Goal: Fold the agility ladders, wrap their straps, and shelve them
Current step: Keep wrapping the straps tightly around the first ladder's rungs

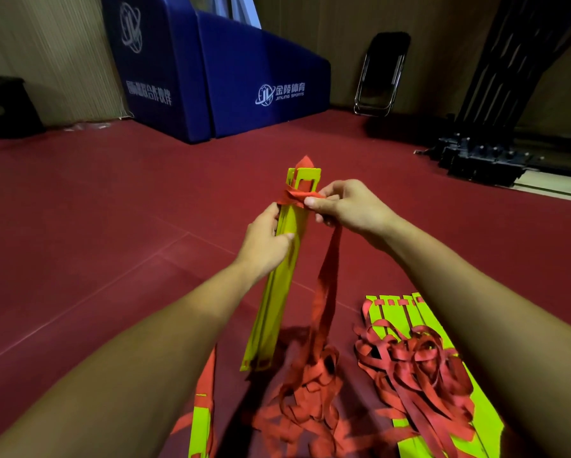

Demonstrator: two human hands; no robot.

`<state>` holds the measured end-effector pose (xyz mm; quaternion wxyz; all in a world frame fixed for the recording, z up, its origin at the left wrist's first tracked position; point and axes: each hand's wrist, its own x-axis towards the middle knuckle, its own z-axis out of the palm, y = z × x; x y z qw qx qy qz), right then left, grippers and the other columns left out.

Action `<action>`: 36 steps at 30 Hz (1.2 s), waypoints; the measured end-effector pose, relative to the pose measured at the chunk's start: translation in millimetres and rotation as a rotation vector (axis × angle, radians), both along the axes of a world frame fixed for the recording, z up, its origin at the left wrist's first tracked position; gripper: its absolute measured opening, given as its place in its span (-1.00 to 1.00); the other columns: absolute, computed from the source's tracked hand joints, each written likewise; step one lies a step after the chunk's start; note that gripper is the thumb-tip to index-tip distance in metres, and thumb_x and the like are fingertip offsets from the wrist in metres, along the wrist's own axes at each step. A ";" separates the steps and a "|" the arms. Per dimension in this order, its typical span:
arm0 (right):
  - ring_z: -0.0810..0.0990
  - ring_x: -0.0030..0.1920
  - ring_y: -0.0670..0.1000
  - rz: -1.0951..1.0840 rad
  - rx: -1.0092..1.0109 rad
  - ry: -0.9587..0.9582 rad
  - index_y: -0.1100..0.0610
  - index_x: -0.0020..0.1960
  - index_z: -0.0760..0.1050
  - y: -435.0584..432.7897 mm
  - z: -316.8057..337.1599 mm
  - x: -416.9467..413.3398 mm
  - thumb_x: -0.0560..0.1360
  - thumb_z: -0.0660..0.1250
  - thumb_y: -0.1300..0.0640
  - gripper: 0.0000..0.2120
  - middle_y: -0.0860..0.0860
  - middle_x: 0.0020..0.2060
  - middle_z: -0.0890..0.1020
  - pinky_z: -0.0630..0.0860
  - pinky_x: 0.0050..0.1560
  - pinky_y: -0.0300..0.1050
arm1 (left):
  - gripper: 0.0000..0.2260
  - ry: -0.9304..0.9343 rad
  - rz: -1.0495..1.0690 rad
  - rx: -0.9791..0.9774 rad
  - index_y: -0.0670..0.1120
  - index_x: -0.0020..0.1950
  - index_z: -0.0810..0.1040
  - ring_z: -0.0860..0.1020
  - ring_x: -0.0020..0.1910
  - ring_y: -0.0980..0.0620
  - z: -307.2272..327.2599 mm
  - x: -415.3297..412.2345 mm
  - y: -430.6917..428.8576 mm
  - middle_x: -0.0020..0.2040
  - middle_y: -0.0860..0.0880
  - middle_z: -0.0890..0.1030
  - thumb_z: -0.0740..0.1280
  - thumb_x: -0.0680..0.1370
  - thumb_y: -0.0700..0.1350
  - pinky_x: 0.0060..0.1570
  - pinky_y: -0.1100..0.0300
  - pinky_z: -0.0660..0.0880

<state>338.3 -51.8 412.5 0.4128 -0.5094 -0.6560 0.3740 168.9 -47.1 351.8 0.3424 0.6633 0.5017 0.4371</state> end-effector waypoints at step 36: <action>0.47 -0.39 0.00 -0.113 0.095 -0.245 0.34 -0.23 0.54 13.5 -13.4 -10.5 0.40 0.49 -0.19 -0.45 0.06 -0.42 0.54 0.41 -0.26 -0.09 | -0.36 -0.027 -0.333 -0.164 0.26 0.46 0.32 0.62 0.06 0.13 3.0 -17.4 8.3 0.07 0.10 0.67 0.49 0.47 -0.10 0.15 0.10 0.54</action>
